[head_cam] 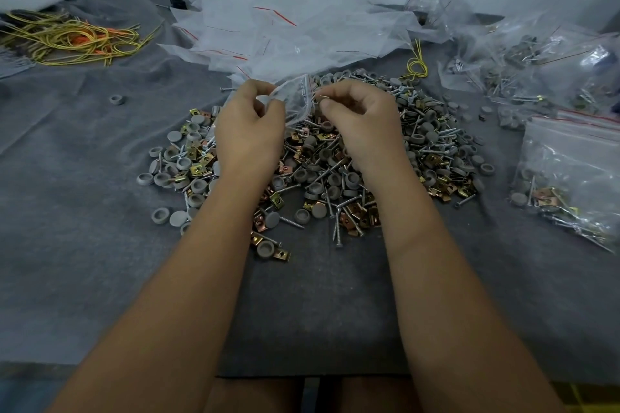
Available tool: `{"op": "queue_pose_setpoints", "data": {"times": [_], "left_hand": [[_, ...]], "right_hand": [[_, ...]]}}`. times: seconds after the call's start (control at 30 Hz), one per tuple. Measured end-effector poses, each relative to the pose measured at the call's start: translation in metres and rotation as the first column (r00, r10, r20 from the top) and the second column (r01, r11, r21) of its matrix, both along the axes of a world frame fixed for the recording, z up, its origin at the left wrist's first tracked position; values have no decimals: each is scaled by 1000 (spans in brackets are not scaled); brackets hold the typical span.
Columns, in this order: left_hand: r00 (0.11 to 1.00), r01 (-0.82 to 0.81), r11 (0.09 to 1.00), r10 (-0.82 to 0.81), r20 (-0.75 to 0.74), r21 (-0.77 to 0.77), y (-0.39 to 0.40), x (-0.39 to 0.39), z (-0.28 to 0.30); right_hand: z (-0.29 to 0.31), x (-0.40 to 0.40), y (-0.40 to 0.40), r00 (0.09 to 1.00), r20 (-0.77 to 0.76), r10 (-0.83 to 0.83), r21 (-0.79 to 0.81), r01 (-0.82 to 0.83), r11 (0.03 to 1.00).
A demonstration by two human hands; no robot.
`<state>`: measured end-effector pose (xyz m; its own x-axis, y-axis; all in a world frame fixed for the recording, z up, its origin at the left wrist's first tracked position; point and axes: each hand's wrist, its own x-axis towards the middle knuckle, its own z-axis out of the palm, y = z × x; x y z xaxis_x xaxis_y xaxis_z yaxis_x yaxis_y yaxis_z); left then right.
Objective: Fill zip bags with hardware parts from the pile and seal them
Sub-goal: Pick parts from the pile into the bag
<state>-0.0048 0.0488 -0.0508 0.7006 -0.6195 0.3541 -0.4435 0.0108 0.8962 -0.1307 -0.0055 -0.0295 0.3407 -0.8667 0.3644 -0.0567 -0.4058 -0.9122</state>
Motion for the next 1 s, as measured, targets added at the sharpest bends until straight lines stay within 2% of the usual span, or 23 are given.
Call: {"op": "queue_pose_setpoints", "data": {"times": [0.13,0.43,0.53,0.67,0.83,1.0], "left_hand": [[1000,1,1000,-1,4,1,0,0,0],[1000,18,1000,-18,-11,2,1,-1,1],[999,32,999,-32,13,22,1,-1,2],[997,64,998,-65,30,29,1,-1,2],[997,65,998,-66,32,13,1,-2,2],[997,73,997,-73,13,4,0,-1,1]], "right_hand": [[0,-1,-2,998,51,23,81,-27,996],[-1,1,-3,989,140,45,69,-55,996],[-5,6,-1,1000,12,-29,-95,30,995],[-14,11,0,969,-200,-146,-303,81,950],[-19,12,0,935,-299,-191,-411,55,910],[-18,12,0,938,-291,-189,-409,57,911]]}}
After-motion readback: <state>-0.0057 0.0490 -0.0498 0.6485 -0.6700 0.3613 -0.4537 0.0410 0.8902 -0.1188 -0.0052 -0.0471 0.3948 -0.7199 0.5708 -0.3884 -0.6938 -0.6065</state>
